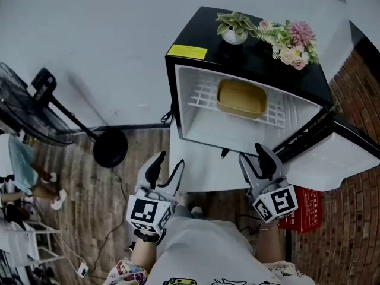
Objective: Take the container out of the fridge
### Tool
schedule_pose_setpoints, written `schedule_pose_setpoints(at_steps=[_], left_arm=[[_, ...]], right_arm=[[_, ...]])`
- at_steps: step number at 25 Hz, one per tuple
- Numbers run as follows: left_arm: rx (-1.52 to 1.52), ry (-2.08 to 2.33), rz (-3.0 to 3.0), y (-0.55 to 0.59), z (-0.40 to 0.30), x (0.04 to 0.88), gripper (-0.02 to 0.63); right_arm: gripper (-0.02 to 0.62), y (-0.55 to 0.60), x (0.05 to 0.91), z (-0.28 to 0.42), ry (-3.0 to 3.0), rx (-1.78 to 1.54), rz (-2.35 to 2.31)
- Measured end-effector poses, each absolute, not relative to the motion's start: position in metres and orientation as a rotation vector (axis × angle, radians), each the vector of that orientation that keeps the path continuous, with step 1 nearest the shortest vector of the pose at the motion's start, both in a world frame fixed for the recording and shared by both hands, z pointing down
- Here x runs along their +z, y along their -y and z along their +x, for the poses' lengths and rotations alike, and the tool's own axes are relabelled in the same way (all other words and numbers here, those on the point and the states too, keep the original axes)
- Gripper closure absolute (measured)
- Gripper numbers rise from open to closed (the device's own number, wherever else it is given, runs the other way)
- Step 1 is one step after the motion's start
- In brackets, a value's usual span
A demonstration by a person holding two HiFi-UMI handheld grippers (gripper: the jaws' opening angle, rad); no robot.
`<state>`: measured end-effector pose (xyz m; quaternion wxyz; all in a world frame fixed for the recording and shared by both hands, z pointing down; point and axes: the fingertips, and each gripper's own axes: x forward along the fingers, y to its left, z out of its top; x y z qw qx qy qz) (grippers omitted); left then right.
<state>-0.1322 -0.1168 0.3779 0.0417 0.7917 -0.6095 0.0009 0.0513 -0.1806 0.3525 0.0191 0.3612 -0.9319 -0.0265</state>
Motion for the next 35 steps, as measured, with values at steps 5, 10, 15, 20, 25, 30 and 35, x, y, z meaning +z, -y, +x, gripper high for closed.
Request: schedule_pose_setpoints(at_steps=[5, 10, 15, 20, 25, 30, 35], left_arm=[[0.010, 1.754, 2.503, 0.139, -0.103, 0.374, 0.397], [0.029, 1.670, 2.570, 0.155, -0.088, 0.374, 0.398], [0.038, 1.593, 2.606, 0.167, -0.086, 0.371, 0.399], [0.045, 1.532, 2.628, 0.180, -0.088, 0.370, 0.399], [0.033, 1.492, 2.648, 0.187, -0.091, 0.378, 0.399], [0.026, 1.477, 2.650, 0.193, -0.091, 0.375, 0.400], [0.014, 1.461, 2.658, 0.196, -0.093, 0.379, 0.400]], right_arm=[[0.393, 0.185, 0.353, 0.075, 2.858, -0.059, 1.222], [0.391, 0.190, 0.355, 0.087, 2.820, -0.036, 1.296], [0.391, 0.192, 0.355, 0.086, 2.779, -0.024, 1.351], [0.393, 0.195, 0.362, 0.082, 2.753, 0.013, 1.397], [0.393, 0.196, 0.368, 0.079, 2.720, 0.035, 1.431], [0.393, 0.201, 0.365, 0.078, 2.705, 0.015, 1.440], [0.393, 0.206, 0.362, 0.074, 2.684, -0.025, 1.430]])
